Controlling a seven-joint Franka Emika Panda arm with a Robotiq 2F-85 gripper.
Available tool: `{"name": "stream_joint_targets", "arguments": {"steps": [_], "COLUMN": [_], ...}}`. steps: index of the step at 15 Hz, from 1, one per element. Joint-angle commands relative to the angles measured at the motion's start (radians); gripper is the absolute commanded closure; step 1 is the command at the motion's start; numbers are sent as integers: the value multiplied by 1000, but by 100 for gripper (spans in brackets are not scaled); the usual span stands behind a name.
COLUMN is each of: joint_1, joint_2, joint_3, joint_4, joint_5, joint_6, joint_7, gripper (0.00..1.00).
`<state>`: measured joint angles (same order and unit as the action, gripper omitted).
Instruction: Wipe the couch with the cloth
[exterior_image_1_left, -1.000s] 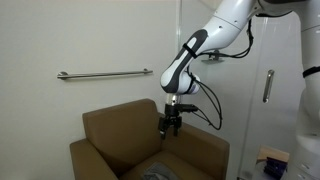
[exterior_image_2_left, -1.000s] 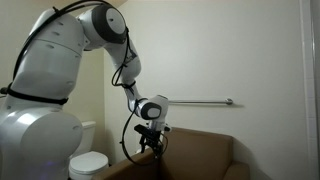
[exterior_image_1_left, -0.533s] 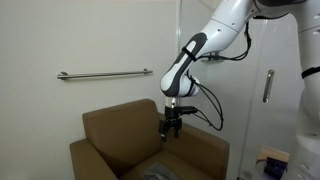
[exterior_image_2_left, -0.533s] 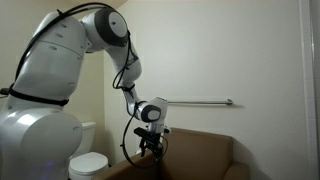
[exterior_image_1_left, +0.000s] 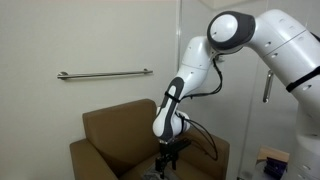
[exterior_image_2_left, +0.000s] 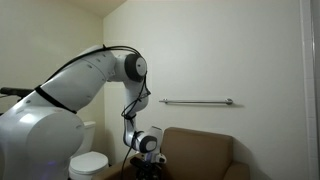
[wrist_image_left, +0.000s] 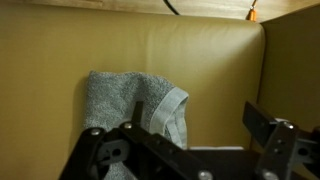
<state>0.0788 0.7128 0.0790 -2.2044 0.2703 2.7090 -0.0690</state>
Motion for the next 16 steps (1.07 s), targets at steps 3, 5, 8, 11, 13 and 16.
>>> {"name": "stream_joint_targets", "arguments": {"steps": [3,5,8,11,13,16], "joint_1": [-5,-5,-7,-6,4,10], "joint_2": [116,122,165,234,281,361], "joint_3": [4,2,-10,-24,-40,-63], "joint_4": [85,98,152,218,266,356], "joint_5": [-52,-53,-72,-97,-114,-134], "joint_6": [21,21,-13,32,85,148], "joint_7": [54,54,53,49,58,71], "gripper": [0,0,0,0,0,0]}}
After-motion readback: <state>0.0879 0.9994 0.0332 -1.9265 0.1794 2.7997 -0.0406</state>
